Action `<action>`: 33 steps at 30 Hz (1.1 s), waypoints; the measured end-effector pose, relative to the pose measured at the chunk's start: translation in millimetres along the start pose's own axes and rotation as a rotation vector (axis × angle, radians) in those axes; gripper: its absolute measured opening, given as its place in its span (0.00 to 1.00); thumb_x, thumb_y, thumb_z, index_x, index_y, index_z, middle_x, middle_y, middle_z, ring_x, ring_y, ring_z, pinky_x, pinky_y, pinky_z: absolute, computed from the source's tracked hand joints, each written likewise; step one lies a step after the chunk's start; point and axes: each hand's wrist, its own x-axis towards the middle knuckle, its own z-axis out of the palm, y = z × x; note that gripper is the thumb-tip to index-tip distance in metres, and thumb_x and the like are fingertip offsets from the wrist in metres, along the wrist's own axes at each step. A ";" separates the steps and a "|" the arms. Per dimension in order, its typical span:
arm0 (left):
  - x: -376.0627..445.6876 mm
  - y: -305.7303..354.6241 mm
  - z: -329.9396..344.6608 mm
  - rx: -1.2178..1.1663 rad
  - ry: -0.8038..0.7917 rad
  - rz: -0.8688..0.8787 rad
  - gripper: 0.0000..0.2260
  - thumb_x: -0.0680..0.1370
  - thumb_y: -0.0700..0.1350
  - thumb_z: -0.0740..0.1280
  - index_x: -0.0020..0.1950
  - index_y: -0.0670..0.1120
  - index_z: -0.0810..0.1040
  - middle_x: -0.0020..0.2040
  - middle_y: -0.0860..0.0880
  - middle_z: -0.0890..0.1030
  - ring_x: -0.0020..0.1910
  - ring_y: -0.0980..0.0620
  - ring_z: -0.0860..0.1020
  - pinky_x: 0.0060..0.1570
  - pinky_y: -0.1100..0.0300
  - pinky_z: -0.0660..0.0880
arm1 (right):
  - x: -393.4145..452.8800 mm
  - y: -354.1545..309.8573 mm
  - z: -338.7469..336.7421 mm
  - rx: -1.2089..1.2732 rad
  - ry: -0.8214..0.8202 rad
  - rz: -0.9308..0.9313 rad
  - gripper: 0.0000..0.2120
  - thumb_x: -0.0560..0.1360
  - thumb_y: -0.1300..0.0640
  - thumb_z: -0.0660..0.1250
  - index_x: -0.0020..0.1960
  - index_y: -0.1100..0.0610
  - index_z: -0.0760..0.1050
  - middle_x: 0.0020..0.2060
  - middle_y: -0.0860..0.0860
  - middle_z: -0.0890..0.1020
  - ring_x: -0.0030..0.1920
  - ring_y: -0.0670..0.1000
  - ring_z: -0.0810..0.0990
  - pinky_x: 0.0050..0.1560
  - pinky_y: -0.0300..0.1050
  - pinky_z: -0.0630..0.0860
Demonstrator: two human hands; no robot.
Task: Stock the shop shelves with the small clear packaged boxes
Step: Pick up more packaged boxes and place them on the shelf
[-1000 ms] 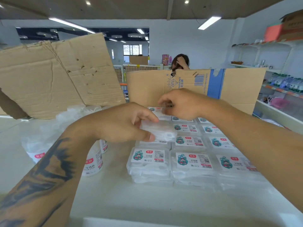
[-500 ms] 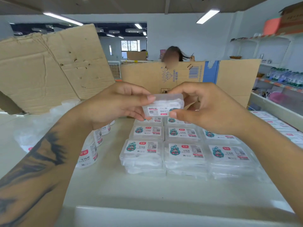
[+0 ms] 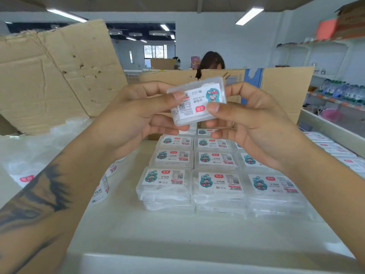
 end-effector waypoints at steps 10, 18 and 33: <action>-1.5 -8.5 5.8 -0.001 -0.187 0.051 0.12 0.74 0.49 0.74 0.53 0.45 0.81 0.55 0.42 0.85 0.50 0.39 0.85 0.57 0.43 0.79 | 0.2 -9.5 -7.8 0.170 0.013 -0.026 0.22 0.75 0.59 0.70 0.66 0.66 0.75 0.56 0.62 0.85 0.51 0.58 0.84 0.53 0.57 0.83; -2.9 -11.2 4.5 0.195 -0.155 0.286 0.31 0.69 0.43 0.78 0.72 0.48 0.75 0.65 0.47 0.83 0.58 0.42 0.83 0.56 0.44 0.82 | -2.4 -13.7 -19.3 -0.126 -0.066 -0.048 0.08 0.69 0.55 0.73 0.46 0.57 0.83 0.44 0.57 0.87 0.40 0.51 0.84 0.41 0.43 0.80; 5.7 -29.4 16.4 0.597 -0.062 0.193 0.24 0.68 0.57 0.80 0.63 0.61 0.81 0.58 0.59 0.84 0.60 0.56 0.81 0.61 0.44 0.78 | -3.4 -14.0 -37.6 -1.007 -0.205 -0.173 0.30 0.64 0.40 0.78 0.65 0.41 0.78 0.55 0.35 0.81 0.57 0.37 0.79 0.59 0.35 0.74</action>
